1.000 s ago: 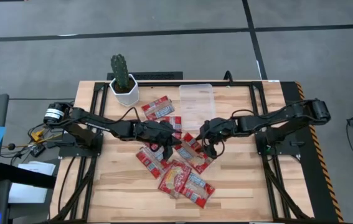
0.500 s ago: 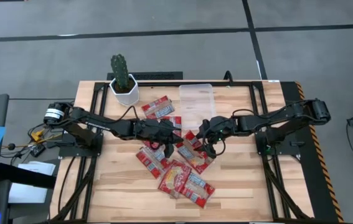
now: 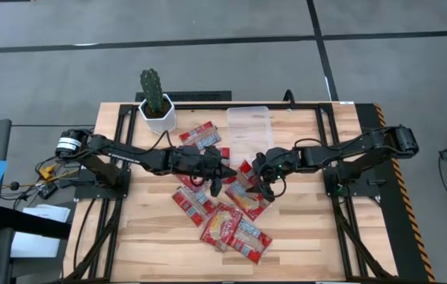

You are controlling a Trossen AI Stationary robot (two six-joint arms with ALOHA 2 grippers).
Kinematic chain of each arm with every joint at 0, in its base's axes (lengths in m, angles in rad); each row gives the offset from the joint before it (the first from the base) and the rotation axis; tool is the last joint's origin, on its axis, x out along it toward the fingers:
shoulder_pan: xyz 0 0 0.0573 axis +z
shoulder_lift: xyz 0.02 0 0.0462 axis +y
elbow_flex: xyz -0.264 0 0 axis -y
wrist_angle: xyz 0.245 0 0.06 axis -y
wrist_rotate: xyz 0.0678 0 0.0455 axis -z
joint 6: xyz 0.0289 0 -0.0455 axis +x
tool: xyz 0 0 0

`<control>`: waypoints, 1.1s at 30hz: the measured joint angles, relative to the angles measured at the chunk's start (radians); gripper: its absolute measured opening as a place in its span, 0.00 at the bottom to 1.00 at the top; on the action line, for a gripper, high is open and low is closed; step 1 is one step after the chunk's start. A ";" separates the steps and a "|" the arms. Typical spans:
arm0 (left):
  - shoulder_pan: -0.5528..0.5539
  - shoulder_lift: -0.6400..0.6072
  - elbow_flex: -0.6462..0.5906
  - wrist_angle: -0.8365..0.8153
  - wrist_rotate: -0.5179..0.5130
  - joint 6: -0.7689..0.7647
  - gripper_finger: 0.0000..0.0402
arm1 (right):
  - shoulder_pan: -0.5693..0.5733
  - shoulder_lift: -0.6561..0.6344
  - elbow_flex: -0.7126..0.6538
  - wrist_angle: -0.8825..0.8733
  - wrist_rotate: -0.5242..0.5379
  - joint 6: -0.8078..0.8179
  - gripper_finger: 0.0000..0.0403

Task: Sort popcorn bags into baskets
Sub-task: Put the popcorn bag into the transparent bin

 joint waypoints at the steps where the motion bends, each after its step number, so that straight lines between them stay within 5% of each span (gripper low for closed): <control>1: 0.001 0.000 0.000 -0.003 0.001 0.000 0.00 | 0.000 0.000 0.000 -0.001 0.000 0.000 0.67; 13: 0.001 0.000 0.000 -0.004 0.005 -0.001 0.00 | -0.001 0.000 0.000 -0.008 0.002 -0.022 0.05; 23: 0.041 -0.094 0.000 -0.199 0.079 -0.045 0.27 | -0.064 -0.023 0.001 -0.021 -0.005 -0.003 0.05; 33: 0.064 -0.279 0.000 -0.457 -0.031 -0.060 0.47 | -0.313 -0.030 0.265 -0.424 -0.023 -0.295 0.07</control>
